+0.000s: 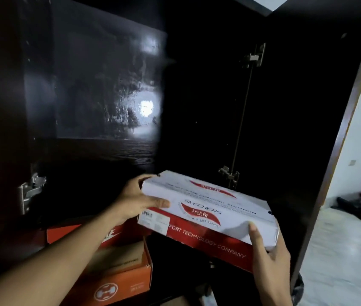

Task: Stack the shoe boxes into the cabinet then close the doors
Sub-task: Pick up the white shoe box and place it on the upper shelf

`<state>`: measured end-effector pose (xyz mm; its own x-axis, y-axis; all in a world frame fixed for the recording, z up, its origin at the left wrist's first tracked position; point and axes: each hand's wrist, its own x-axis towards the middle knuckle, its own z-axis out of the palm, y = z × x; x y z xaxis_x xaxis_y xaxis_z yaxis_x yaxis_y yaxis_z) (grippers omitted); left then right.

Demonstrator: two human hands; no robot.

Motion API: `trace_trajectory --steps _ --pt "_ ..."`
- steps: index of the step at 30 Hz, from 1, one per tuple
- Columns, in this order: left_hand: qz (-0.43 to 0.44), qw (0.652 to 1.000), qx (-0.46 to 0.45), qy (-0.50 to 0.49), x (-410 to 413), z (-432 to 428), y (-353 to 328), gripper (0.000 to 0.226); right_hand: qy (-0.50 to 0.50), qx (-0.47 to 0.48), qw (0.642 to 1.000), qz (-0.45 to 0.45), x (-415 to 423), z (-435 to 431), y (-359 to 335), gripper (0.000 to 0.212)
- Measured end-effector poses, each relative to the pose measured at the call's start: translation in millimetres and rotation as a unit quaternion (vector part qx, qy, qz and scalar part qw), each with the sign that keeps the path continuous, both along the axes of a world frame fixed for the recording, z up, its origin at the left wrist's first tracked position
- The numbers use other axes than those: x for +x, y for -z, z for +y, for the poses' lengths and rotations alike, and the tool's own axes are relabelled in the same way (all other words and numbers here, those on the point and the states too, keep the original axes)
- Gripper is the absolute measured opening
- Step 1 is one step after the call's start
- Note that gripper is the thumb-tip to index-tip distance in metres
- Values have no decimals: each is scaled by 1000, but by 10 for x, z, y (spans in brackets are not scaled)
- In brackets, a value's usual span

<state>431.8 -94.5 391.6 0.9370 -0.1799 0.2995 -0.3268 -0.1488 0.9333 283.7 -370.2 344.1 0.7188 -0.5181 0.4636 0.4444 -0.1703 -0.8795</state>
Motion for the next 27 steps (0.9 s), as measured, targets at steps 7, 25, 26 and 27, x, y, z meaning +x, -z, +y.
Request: trace_trajectory --steps 7,25,26,27 --pt "-42 998 -26 -25 89 77 -220 87 -45 -47 997 -29 331 45 -269 53" --pt "-19 951 -6 -308 948 -480 165 59 -49 -137 989 38 1490 312 -85 84" --pt "-14 955 -13 -297 963 -591 160 56 -27 -145 988 48 1505 376 -93 85" --pt "-17 960 -11 -281 972 -698 163 54 -2 -156 986 56 1522 425 -77 86"
